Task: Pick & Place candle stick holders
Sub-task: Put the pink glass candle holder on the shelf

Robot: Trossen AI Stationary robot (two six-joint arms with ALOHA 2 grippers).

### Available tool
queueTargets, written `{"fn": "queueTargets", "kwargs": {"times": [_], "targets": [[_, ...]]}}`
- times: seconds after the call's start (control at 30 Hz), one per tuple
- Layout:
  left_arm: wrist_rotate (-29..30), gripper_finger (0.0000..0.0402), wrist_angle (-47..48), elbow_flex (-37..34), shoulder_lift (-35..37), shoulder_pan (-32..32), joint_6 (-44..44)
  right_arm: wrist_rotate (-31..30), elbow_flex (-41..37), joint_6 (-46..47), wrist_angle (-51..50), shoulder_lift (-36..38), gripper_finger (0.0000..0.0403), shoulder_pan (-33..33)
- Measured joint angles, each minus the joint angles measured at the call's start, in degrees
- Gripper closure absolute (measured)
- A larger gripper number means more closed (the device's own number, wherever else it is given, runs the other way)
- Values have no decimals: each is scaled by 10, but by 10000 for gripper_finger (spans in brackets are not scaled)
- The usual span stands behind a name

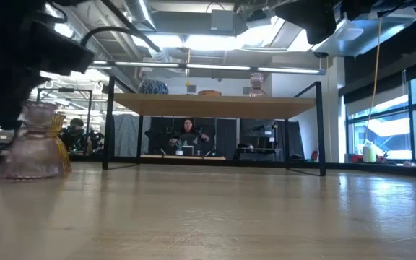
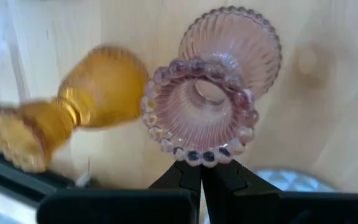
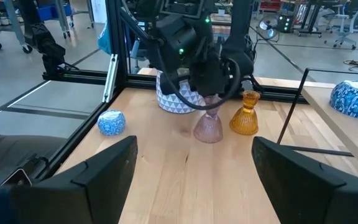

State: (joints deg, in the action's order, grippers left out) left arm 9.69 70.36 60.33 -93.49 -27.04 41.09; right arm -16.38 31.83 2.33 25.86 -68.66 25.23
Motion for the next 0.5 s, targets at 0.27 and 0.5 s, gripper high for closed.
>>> {"fn": "queueTargets", "kwargs": {"times": [0.27,0.5], "targets": [[51,399,-54,-6,0,26,-52,0,0,0,0,0,82,0],[74,400,-112,-6,0,41,-97,0,0,-2,0,0,82,0]]}}
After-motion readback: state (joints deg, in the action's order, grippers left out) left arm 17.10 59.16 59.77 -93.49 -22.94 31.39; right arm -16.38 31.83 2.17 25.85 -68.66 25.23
